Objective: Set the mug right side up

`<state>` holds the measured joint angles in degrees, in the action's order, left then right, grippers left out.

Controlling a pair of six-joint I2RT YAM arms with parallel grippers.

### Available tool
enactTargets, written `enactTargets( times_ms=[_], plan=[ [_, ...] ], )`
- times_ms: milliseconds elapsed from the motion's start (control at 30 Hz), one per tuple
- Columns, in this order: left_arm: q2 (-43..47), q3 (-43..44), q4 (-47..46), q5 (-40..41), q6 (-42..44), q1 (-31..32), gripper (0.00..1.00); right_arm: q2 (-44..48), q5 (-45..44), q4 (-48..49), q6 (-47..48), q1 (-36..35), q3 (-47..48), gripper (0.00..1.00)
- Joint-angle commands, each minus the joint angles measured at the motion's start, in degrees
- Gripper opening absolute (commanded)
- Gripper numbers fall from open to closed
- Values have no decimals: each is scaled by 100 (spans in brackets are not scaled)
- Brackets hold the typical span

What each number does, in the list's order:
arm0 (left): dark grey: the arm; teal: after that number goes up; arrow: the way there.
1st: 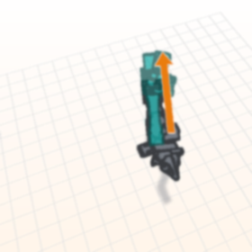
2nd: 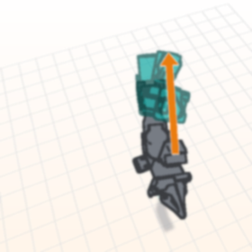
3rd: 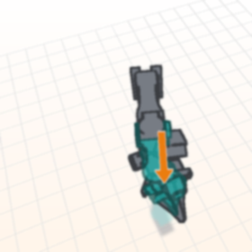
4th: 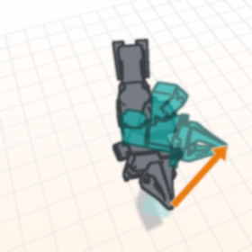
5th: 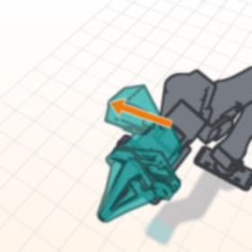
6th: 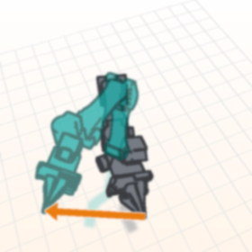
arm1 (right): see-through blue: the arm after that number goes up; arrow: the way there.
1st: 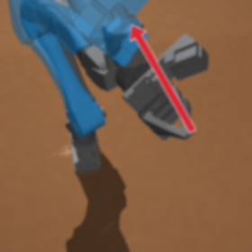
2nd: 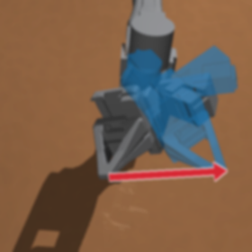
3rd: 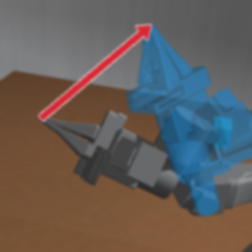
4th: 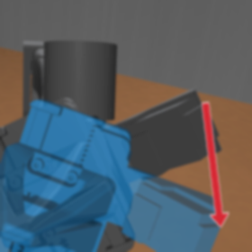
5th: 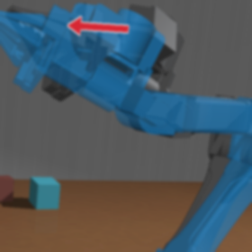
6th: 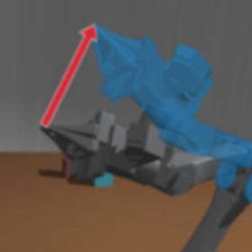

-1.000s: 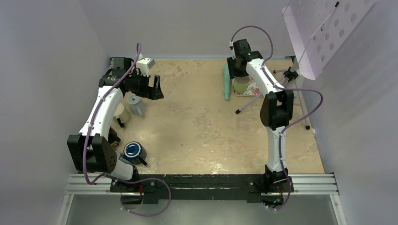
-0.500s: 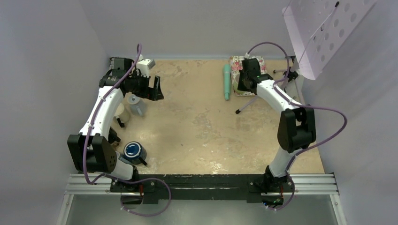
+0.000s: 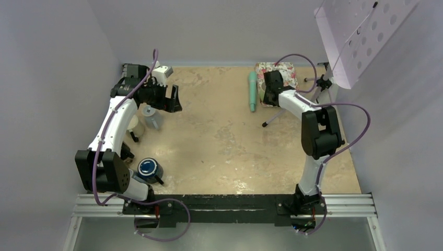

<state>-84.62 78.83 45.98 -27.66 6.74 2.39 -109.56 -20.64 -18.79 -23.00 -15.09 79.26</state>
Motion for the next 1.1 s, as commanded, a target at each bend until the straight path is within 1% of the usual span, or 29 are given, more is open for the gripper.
enactTargets(
  times_ms=[0,267,633,733,833,1067],
  plan=[
    [204,-67,-83,0,172,7,100,-251,-306,379,-235,-15,357,0],
    [191,-96,-89,-20,187,7,100,-684,-429,452,-340,-9,895,0],
    [229,-196,-163,-16,222,7,100,-1710,-628,416,-70,100,2204,0],
    [222,-171,-151,-2,214,7,100,-2042,-672,376,223,124,2701,0],
    [246,-138,-123,23,250,7,100,-2436,-723,101,412,152,3432,0],
    [313,-199,-57,178,372,7,100,-3095,-495,-149,475,308,4562,0]
  ],
)
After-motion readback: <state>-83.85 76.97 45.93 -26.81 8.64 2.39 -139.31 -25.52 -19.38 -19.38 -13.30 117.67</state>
